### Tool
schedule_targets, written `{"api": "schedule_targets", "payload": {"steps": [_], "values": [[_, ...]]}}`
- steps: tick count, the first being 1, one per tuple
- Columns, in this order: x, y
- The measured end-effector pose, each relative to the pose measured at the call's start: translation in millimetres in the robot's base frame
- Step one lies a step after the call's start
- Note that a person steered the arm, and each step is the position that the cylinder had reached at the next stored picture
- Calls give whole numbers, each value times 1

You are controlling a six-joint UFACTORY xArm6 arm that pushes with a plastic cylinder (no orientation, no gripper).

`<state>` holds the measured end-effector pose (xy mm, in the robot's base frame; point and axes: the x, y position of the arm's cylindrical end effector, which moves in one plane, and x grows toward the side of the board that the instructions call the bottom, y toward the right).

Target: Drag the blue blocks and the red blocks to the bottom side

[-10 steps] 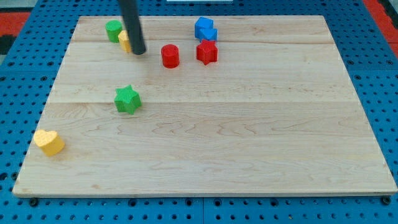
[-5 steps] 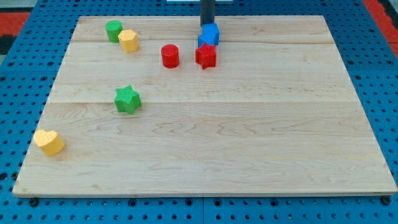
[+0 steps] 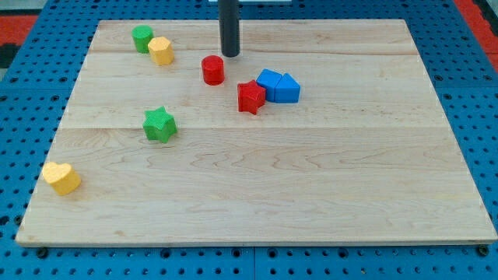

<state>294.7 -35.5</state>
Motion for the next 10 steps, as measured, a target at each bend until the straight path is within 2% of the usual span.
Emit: {"api": "schedule_targets", "payload": {"steps": [1,2,3,4,6,7,8,9,10], "values": [[68,5],[50,13],[-1,36],[-9,-15],[57,-40],[49,-116],[22,-169],[6,-149],[-7,-48]]}}
